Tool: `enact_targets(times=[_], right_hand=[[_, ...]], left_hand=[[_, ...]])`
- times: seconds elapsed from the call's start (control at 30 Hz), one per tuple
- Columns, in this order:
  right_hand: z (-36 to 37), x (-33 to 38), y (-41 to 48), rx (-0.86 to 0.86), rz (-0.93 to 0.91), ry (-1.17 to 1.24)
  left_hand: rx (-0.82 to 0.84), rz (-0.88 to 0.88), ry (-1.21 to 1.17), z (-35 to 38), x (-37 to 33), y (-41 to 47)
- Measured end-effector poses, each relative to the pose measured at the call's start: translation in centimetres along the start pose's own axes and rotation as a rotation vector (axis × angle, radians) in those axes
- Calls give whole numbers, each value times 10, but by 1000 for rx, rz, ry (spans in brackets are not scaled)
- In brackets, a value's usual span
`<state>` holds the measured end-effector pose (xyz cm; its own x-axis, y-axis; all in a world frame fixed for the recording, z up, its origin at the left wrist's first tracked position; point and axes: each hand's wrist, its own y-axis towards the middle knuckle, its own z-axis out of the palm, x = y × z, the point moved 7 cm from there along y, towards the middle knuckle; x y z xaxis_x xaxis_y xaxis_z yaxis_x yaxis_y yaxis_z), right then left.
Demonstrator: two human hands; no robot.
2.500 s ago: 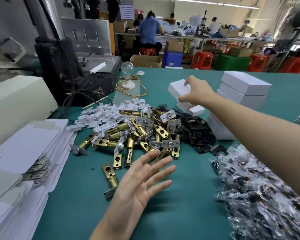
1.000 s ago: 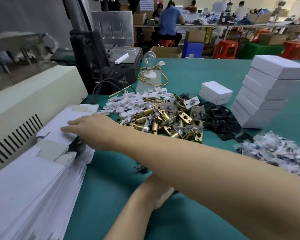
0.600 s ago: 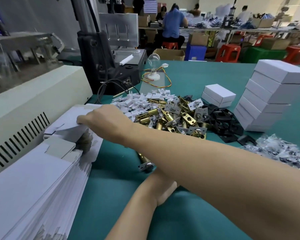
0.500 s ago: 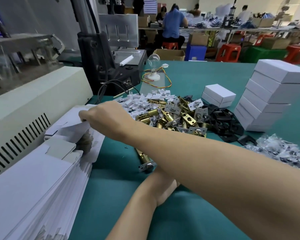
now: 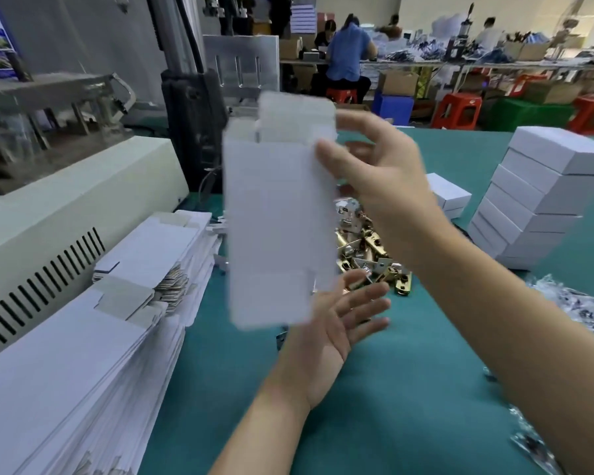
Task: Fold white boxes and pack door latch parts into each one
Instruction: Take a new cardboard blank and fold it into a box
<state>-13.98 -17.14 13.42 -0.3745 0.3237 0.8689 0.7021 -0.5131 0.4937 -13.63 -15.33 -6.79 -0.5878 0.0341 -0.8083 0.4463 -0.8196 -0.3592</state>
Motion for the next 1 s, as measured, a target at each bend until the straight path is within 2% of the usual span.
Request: enact_targets(times=[0.03,0.1,0.17,0.2,0.23,0.33,0.43,0.5,0.53,0.63,0.83,1.0], right_hand=[[-16,-6,-13,-2,69,19],[-43,-24,-41,-45,181,-3],[-60,-44,-69,-127,277,0],[-65,-54,-82,-161,327,25],[-68,-63,-93,-187,371,53],[-74,-77,-114,-231,401,91],[-80,-77,-124,-258,309,41],[-87,-68,-129,-287,171,-169],[-88,-60,-130,-282,74,-310],[-79,-42,-132,-182,-142,-572],[-68,-42,-132,-75,-73,-565],[-65,-41,-133,-65,-70,-558]], left_hand=[[-53,-54,33,-44,-4,-16],[121,99,-37,-41,-3,-36],[398,76,-173,-22,-8,-56],[496,49,-165,-5,-6,-64],[524,52,-142,-1,-3,-67],[496,-6,-90,-11,0,-71],[431,-10,-16,-17,4,-81],[349,76,120,-24,-1,-77],[368,102,186,-21,-3,-79],[356,120,313,-14,-11,-86],[302,286,440,-4,-29,-97],[296,307,493,-4,-29,-95]])
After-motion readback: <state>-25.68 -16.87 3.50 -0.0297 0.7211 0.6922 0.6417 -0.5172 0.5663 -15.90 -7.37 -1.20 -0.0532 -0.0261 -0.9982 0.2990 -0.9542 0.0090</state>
